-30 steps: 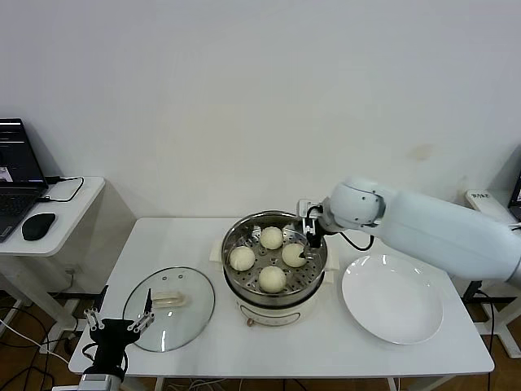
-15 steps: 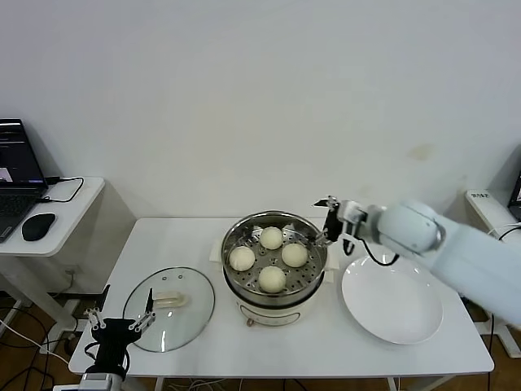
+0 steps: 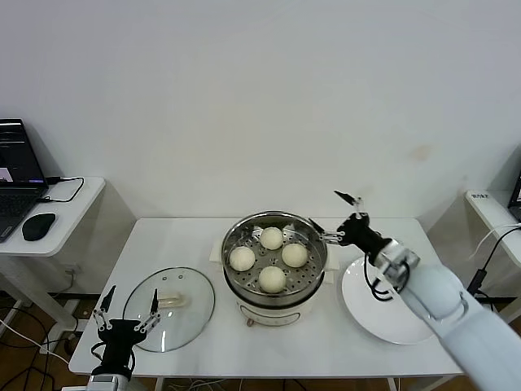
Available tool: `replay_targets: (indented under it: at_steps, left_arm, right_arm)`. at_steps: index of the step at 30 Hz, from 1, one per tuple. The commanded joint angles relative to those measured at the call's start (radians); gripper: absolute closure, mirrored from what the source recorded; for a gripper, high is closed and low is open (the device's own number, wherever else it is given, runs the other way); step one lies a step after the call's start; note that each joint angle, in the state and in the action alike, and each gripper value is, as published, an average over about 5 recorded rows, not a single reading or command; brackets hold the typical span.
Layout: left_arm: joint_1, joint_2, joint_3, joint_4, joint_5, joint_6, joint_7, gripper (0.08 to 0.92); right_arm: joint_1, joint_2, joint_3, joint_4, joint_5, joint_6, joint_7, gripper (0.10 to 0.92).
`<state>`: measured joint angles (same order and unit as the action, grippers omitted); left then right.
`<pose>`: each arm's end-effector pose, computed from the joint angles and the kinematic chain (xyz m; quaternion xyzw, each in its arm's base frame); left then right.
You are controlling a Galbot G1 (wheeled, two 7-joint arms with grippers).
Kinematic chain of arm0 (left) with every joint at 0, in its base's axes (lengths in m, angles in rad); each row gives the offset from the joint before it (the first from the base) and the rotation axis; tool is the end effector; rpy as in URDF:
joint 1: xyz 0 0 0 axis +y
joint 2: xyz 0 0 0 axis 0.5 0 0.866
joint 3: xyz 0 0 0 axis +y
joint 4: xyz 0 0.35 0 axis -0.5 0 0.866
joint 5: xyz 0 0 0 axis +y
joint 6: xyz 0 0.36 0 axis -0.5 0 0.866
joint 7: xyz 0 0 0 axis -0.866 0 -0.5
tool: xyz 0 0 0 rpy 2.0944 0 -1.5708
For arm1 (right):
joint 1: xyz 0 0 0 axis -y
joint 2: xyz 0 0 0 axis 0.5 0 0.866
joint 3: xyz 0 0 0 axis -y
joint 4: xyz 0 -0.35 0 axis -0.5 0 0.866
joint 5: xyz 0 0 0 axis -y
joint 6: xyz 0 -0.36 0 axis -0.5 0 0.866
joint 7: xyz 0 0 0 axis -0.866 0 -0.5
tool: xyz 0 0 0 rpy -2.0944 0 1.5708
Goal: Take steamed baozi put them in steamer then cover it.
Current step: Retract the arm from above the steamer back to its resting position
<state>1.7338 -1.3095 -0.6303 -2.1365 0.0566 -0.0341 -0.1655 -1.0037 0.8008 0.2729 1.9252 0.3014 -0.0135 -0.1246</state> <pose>0.1428 0.0718 -0.3024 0.0439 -0.9849 -0.1661 0.0215 0.3363 -0.0966 -0.2055 -0.2482 0.9400 -0.2167 0.0886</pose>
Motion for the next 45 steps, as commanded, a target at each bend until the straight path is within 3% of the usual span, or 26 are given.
replay_targets:
  at_steps: [1,7,11,15,22,38,45]
  left_arm:
    - [-0.003,-0.006,-0.011,0.068,0.251,-0.028,-0.021,0.177]
    - [0.036,0.013,-0.061,0.112,0.696,-0.053,-0.048,0.177]
    - [0.073,0.024,-0.083,0.134,1.061,-0.106,-0.068,0.177]
    - [0.091,0.023,-0.058,0.140,1.236,-0.086,-0.076,0.177]
    - [0.030,0.025,-0.005,0.186,1.316,-0.050,-0.066,0.177]
    - [-0.251,0.107,0.052,0.485,1.268,-0.054,-0.009,0.177]
    - [-0.336,0.129,0.073,0.545,1.254,-0.056,-0.002,0.177]
  right_arm:
    - [-0.571,0.479,0.525,0.065,-0.121,0.242,-0.016,0.203]
    - [-0.695,0.613,0.568,0.106,-0.180,0.229,-0.003,0.203]
    - [-0.712,0.621,0.630,0.109,-0.212,0.224,0.005,0.203]
    - [-0.700,0.627,0.685,0.121,-0.205,0.201,0.020,0.203]
    - [-0.697,0.652,0.735,0.121,-0.199,0.191,0.035,0.203]
    - [-0.722,0.713,0.760,0.149,-0.226,0.188,0.038,0.203]
    - [-0.730,0.734,0.771,0.157,-0.229,0.190,0.038,0.203]
